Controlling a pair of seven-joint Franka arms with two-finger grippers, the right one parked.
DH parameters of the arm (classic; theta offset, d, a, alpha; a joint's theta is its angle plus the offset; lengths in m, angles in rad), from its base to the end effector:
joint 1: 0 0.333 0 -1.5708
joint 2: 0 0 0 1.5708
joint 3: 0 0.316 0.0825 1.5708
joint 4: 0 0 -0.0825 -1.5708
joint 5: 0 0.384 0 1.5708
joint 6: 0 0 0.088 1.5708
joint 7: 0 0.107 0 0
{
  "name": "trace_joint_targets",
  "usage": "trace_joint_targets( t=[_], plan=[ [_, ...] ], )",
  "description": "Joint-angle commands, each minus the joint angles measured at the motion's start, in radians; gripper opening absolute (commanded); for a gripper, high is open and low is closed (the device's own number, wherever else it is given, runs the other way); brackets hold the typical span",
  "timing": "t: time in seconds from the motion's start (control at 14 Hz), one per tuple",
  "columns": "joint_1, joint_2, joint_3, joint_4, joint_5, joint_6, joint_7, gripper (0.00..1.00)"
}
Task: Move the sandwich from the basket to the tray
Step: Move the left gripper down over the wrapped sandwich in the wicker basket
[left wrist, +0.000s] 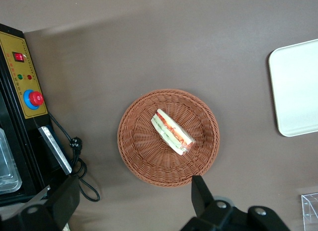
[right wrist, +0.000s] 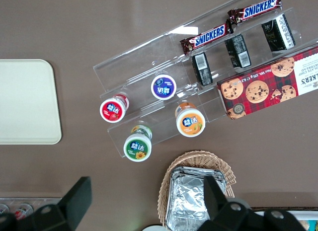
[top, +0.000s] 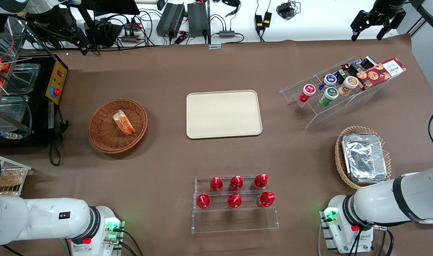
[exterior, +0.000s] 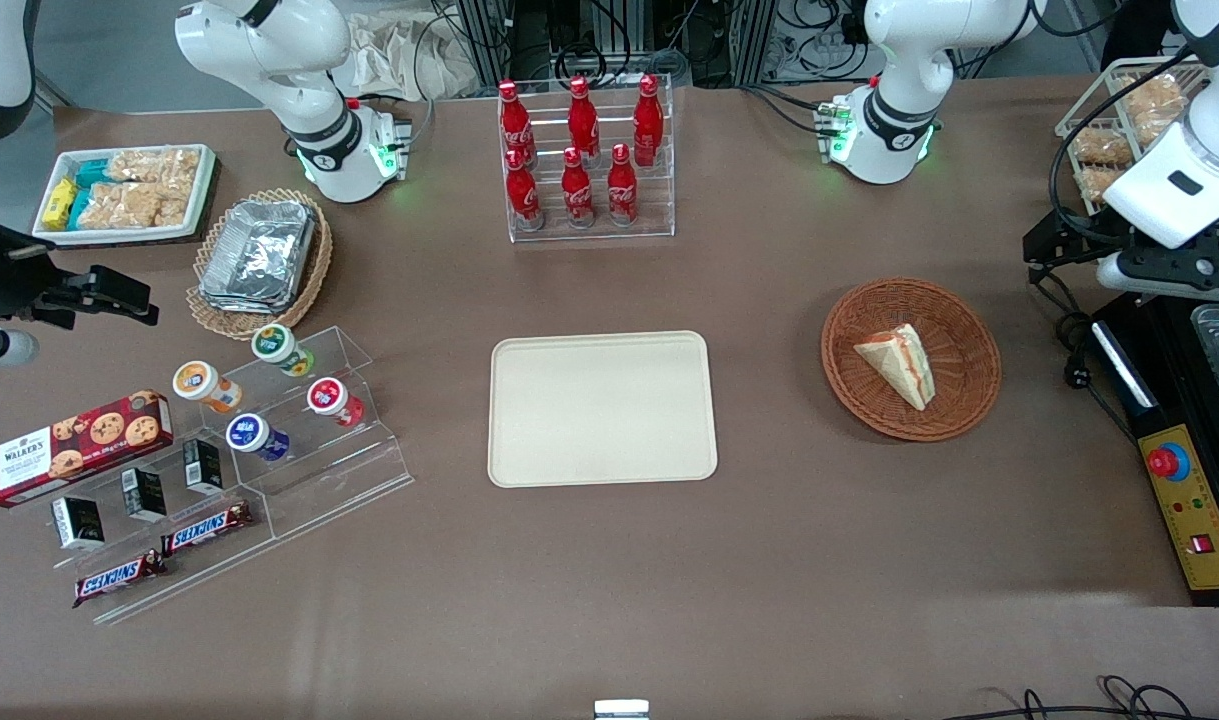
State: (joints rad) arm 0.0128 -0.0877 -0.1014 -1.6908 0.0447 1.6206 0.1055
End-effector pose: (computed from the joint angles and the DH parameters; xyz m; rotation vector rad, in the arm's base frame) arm 0.5291 -0.0447 0.6195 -3.0730 0.3016 -0.0256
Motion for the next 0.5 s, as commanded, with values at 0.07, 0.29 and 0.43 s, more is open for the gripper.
trace_joint_targets(
  t=[0.07,0.29,0.43],
  plan=[
    [0.004,0.028,-0.004,0.043,-0.003,-0.041,-0.024,1.0],
    [-0.004,0.063,-0.012,0.023,-0.006,-0.038,-0.276,1.0],
    [-0.014,0.068,-0.02,-0.047,-0.014,-0.001,-0.506,1.0]
  ],
)
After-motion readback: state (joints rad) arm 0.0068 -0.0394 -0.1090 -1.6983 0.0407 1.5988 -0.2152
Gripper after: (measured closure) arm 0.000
